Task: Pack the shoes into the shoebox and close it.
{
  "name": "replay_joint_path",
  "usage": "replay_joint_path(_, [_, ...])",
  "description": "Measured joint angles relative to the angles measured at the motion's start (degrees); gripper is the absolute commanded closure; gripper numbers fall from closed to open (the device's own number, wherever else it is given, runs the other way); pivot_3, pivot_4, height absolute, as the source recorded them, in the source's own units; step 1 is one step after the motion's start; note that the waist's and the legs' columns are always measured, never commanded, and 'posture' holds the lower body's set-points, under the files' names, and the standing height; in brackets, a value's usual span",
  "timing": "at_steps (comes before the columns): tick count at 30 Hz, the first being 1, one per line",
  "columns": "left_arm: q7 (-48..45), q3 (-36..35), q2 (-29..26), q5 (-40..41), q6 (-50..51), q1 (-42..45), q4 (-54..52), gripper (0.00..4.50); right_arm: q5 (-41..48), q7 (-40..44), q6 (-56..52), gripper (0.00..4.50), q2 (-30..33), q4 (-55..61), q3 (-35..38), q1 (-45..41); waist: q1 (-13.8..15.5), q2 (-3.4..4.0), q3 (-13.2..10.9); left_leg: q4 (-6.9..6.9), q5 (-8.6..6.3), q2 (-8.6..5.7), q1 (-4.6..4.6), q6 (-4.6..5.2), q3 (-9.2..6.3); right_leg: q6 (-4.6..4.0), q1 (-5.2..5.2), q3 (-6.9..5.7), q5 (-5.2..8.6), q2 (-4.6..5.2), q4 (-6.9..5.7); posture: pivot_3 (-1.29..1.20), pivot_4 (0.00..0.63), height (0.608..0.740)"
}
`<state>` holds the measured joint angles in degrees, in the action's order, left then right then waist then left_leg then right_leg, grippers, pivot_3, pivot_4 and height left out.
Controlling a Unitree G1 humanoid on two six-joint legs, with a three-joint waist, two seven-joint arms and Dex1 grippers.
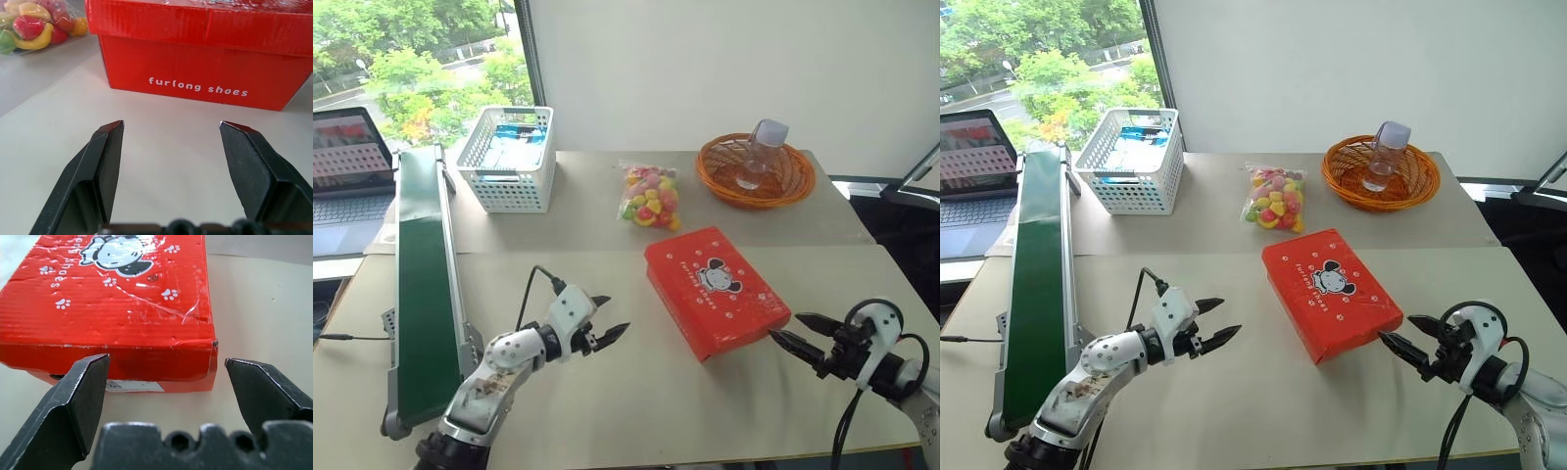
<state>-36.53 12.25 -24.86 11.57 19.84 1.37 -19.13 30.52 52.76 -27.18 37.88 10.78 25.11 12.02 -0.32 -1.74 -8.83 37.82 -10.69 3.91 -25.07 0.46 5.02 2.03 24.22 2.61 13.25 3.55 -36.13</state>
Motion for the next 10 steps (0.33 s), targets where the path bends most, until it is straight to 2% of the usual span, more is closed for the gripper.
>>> replay_joint_path(10, [1.10,-0.04,1.79,-1.54,-2.27,0.17,3.06,1.20,0.09,-0.13,1.32,0.02,-0.24,0.65,-0.19,-0.01,0.15,0.01,0.01,0.00,0.11,-0.03,-0.05,0.18,0.00,-0.05,0.00,0.01,-0.01,-0.01,0.01,0.00,0.150,0.740])
